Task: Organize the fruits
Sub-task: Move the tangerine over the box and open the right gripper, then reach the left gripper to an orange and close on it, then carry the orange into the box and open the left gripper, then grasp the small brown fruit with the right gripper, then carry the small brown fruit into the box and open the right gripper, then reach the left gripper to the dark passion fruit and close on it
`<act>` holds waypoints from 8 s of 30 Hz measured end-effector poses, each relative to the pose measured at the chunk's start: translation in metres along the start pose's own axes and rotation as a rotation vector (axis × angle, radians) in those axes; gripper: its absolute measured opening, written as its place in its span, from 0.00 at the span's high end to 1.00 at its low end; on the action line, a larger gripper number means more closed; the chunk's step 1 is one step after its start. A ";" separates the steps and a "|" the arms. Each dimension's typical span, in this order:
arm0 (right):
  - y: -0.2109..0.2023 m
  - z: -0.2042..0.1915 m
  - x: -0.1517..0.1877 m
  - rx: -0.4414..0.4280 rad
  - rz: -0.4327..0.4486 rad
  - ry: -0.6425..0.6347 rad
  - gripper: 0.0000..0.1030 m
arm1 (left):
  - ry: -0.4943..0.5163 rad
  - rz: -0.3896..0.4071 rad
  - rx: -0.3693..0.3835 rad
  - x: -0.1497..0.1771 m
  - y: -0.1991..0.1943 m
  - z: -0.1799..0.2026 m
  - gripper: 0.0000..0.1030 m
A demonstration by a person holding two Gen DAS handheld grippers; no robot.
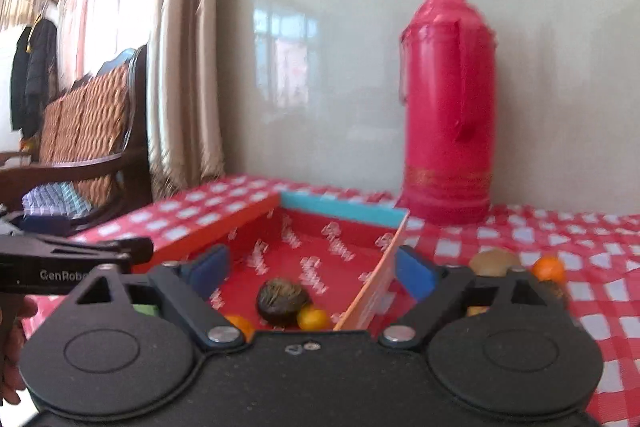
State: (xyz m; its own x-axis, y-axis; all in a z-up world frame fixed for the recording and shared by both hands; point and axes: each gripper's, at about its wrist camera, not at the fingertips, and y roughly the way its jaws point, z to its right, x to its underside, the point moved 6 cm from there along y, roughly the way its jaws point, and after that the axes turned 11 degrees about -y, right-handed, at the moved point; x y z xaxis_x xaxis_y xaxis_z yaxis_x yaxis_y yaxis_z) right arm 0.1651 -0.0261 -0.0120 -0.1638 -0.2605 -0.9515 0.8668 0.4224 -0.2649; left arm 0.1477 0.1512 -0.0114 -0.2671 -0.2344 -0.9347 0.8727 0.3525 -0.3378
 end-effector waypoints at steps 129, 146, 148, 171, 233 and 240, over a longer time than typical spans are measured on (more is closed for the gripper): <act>0.030 0.090 0.043 0.206 -0.246 0.024 0.31 | -0.017 -0.097 0.001 0.010 0.019 0.012 0.00; 0.054 0.095 0.052 0.206 -0.340 0.037 0.84 | -0.123 -0.140 -0.006 0.011 0.034 -0.021 0.00; 0.048 0.092 0.045 0.206 -0.307 0.031 0.84 | -0.122 -0.141 -0.007 0.011 0.033 -0.022 0.00; 0.018 -0.028 -0.011 -0.086 -0.052 -0.120 0.83 | -0.108 -0.150 -0.027 0.010 0.025 -0.035 0.00; -0.102 0.279 0.100 0.538 -0.115 0.310 0.06 | 0.123 -0.233 0.354 0.058 0.009 0.293 0.00; -0.099 0.308 0.124 0.582 -0.237 0.364 0.06 | 0.164 -0.232 0.339 0.069 0.027 0.325 0.00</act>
State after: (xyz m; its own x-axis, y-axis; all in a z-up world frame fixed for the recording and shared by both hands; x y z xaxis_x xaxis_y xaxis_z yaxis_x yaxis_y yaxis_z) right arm 0.2043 -0.3672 -0.0551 -0.4371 0.0606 -0.8974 0.8820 -0.1665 -0.4409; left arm 0.2851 -0.1501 -0.0492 -0.5093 -0.1160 -0.8527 0.8594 -0.0165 -0.5111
